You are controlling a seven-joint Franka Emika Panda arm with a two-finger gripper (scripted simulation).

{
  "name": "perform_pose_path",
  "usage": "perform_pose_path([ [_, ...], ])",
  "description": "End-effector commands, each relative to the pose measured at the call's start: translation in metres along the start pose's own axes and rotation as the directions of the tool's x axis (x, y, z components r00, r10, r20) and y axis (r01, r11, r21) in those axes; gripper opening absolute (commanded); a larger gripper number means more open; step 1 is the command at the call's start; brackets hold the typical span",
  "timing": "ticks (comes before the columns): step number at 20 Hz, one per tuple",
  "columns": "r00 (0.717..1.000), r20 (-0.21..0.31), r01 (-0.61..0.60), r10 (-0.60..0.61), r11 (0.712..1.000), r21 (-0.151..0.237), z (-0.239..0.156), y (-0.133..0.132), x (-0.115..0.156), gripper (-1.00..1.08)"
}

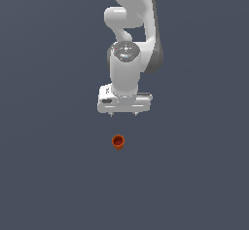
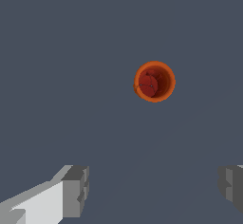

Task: Pick up the object and move it to a goal position.

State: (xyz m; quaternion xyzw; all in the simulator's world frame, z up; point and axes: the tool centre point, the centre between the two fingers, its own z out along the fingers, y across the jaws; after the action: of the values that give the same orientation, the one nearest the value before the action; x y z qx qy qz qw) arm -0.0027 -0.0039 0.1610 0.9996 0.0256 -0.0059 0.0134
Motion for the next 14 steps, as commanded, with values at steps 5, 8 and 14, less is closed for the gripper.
perform_pose_path([
  [5,1.000,-0.012,0.020,-0.020,1.000,0.005,-0.004,-0.008,0.004,1.00],
  [8,0.998,-0.033,0.052,-0.052,0.999,0.012,-0.012,-0.023,0.010,1.00],
  [14,0.997,-0.038,0.061,-0.061,0.998,0.014,-0.013,-0.026,0.012,1.00],
])
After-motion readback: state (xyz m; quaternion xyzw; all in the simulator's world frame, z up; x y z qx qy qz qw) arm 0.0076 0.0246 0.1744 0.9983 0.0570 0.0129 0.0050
